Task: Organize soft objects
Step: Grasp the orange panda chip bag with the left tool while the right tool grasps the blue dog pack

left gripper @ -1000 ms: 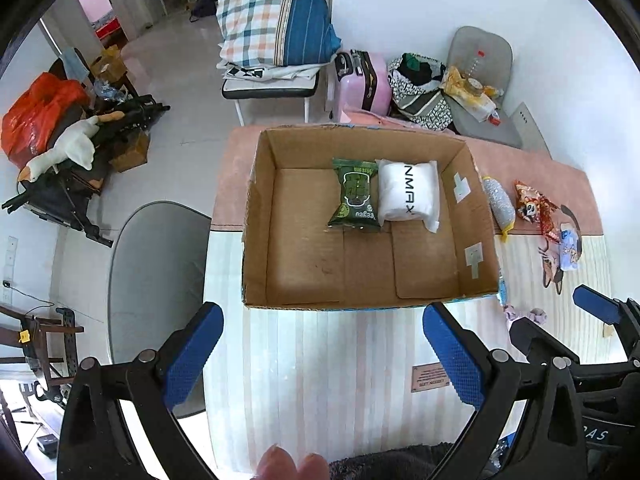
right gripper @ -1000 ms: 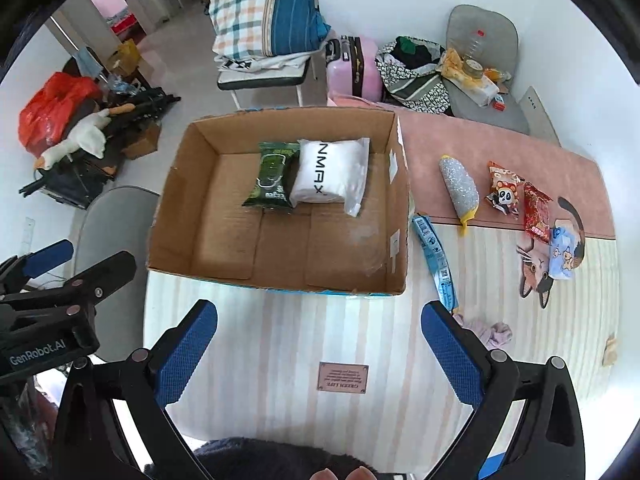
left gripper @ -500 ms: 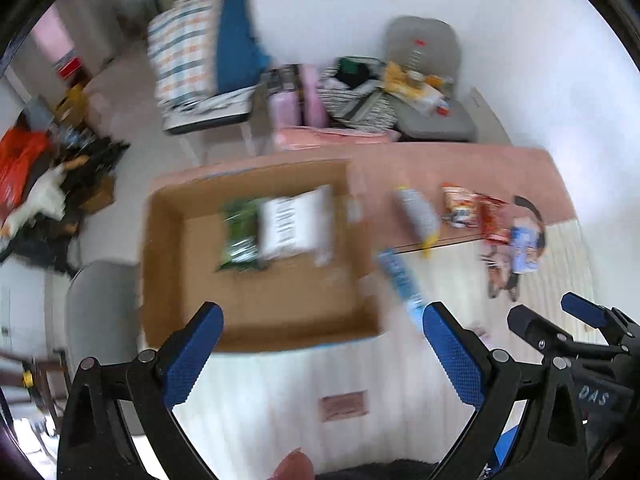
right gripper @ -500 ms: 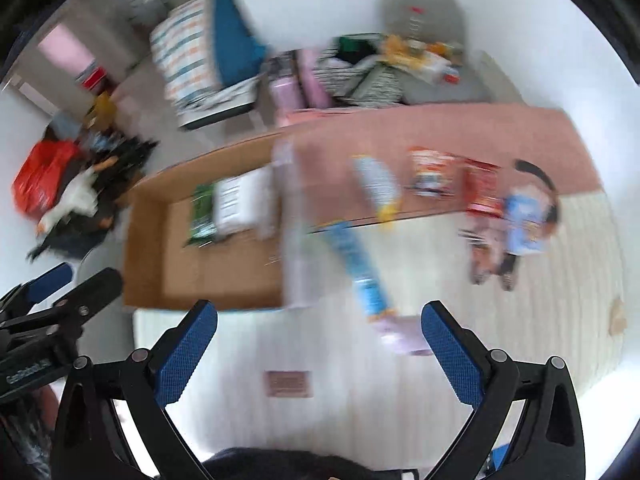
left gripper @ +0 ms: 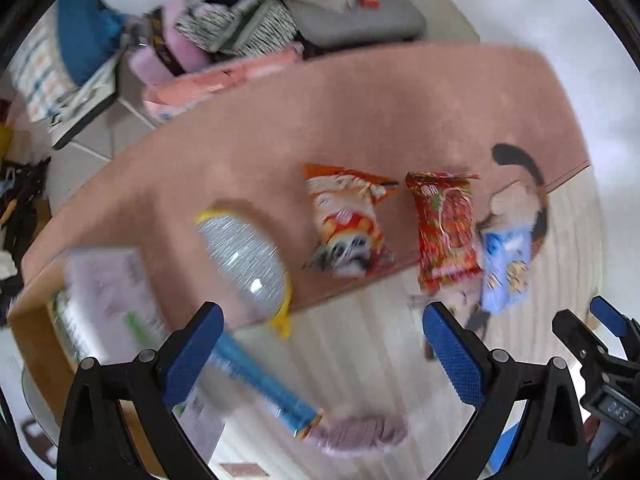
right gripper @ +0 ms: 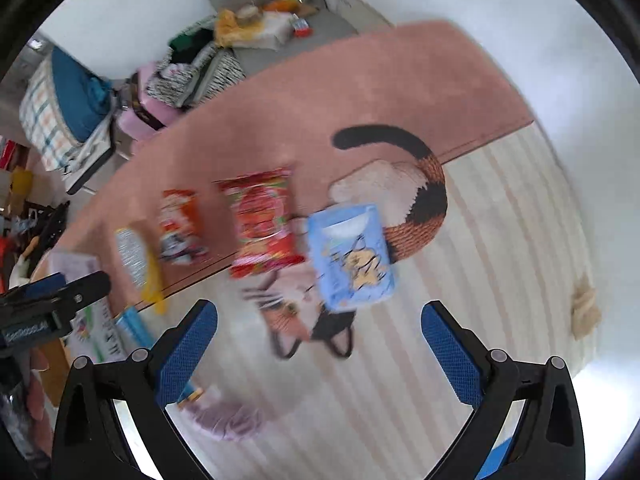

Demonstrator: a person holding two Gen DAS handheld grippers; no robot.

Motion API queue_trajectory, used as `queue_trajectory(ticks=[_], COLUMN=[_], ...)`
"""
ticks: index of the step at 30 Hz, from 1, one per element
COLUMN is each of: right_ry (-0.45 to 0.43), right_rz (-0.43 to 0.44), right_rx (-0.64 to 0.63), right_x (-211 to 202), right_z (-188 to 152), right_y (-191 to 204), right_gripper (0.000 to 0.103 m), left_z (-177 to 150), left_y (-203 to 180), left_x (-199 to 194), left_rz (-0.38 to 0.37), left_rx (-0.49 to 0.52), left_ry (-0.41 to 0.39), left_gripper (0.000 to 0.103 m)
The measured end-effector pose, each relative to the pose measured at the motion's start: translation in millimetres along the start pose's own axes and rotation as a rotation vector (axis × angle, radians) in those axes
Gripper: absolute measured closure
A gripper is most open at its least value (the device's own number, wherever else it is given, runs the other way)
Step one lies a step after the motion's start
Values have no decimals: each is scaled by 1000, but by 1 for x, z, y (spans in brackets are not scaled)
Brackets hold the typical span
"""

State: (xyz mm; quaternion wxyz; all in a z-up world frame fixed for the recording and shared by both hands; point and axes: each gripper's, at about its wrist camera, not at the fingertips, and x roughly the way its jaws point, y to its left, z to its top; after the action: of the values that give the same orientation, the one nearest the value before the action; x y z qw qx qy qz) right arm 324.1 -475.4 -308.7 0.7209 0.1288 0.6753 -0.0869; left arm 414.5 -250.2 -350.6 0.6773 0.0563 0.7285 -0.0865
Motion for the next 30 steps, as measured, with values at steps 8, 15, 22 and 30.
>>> queue_trajectory(ticks=[8, 15, 22, 30], right_ry=[167, 254, 264, 195], right_rz=[-1, 8, -24, -50], right_rx=[13, 7, -13, 4], right_x=[95, 138, 150, 112], right_z=[28, 31, 30, 13], right_y=[-25, -33, -28, -24], right_gripper=[0, 0, 35, 58], left_z=[54, 64, 51, 3], left_y=[-24, -26, -27, -22], left_x=[75, 105, 95, 35], left_rz=[14, 17, 40, 0], left_rx=[18, 21, 14, 9], left_ry=[155, 234, 186, 50], left_gripper=[7, 44, 63, 63])
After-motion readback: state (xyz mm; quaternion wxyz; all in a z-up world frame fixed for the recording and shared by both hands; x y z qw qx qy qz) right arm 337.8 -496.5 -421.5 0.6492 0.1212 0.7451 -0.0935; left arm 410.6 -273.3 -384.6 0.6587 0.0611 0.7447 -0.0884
